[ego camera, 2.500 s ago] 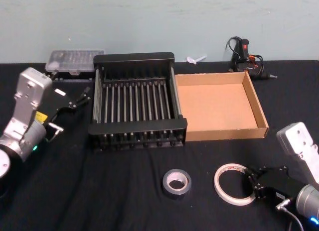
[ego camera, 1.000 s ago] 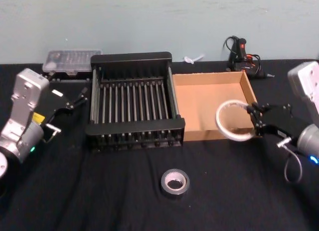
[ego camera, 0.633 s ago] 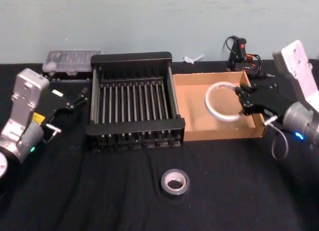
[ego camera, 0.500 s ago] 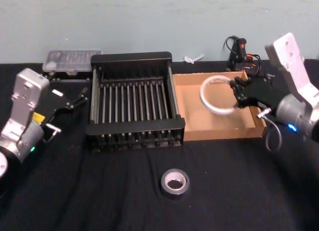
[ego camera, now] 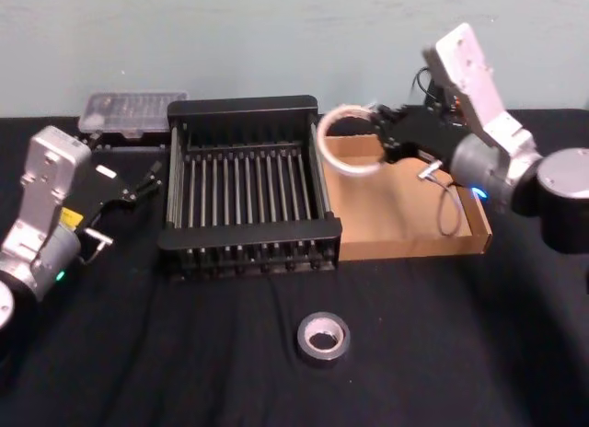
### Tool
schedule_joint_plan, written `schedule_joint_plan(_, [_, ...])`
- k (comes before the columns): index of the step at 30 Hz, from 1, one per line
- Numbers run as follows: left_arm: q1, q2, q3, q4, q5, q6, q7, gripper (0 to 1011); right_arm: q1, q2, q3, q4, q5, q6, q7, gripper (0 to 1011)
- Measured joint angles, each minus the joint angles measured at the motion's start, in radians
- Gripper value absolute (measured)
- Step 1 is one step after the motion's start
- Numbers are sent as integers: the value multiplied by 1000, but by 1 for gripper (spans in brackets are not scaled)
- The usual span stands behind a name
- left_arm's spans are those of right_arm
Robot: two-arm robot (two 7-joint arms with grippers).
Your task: Pick up the white tape and place it into the black box , Pick up the silver tape and place it into the brown box.
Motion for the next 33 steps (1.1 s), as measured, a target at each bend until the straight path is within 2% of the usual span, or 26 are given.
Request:
schedule_joint_plan(8, [0,0,0,0,0,0,0,1001,77,-68,-50,111,-17,-44,21,90])
schedule_joint_plan(18, [0,0,0,0,0,0,0,1001,130,-138,-87,221,-22,-82,28,88])
schedule_joint_plan(25, [0,0,0,0,0,0,0,1001,152,-178,-107,288,-23,-99,33,88])
schedule_joint_plan(33, [0,0,0,0,0,0,0,1001,164,-199,-120,330,-26,-107,40,88])
